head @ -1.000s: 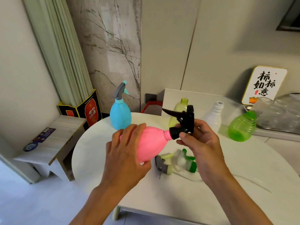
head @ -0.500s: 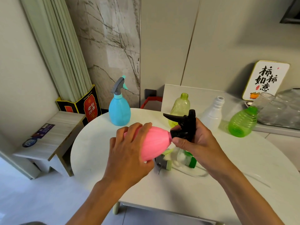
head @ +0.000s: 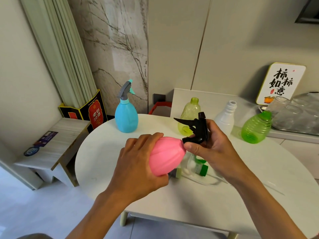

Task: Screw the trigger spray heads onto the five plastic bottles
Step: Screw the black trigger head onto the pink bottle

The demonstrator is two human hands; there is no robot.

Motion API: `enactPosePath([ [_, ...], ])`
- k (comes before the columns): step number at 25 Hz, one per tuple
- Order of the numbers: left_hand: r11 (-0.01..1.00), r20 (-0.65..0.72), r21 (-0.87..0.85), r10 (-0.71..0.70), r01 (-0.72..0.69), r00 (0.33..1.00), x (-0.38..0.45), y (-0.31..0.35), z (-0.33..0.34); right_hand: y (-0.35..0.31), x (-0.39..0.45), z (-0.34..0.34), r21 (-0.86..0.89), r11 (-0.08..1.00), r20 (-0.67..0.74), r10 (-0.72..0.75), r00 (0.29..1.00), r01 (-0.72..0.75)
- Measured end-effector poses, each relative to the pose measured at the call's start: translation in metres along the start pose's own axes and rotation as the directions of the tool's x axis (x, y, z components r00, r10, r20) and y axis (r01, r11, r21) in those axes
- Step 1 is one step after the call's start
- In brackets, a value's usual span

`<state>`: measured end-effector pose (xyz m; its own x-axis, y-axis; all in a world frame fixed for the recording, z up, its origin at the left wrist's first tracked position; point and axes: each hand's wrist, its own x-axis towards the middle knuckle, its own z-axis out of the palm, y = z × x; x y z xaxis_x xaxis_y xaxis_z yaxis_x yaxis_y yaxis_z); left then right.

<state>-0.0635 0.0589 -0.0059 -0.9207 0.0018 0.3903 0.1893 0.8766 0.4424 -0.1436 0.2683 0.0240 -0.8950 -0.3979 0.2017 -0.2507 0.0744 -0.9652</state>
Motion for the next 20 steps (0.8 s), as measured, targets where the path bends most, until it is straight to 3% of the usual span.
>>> enactPosePath([
  [5, 0.998, -0.068, 0.058, 0.009, -0.005, 0.998, 0.002, 0.002, 0.004, 0.000, -0.003, 0.016, -0.061, 0.998, -0.163, -0.017, 0.986, 0.007],
  [9, 0.998, -0.037, 0.023, -0.059, 0.060, 0.998, 0.006, -0.002, 0.002, -0.002, -0.007, 0.017, -0.364, 0.925, 0.018, -0.109, 0.994, 0.108],
  [12, 0.998, -0.052, 0.056, -0.039, 0.042, 0.998, 0.008, -0.006, 0.000, -0.003, -0.004, 0.005, -0.378, 0.917, 0.102, -0.091, 0.991, 0.123],
  [15, 0.986, -0.074, 0.164, 0.035, -0.022, 0.997, 0.007, -0.009, -0.001, -0.006, -0.003, -0.001, -0.313, 0.949, 0.121, 0.005, 0.993, 0.034],
  [18, 0.970, -0.073, 0.240, 0.064, -0.045, 0.995, 0.007, -0.011, 0.000, -0.003, -0.004, 0.005, -0.508, 0.861, 0.012, 0.039, 0.999, -0.027],
  [20, 0.972, -0.070, 0.233, 0.050, -0.032, 0.996, 0.009, -0.011, 0.002, -0.003, -0.006, 0.010, -0.707, 0.698, -0.118, 0.043, 0.992, -0.114],
])
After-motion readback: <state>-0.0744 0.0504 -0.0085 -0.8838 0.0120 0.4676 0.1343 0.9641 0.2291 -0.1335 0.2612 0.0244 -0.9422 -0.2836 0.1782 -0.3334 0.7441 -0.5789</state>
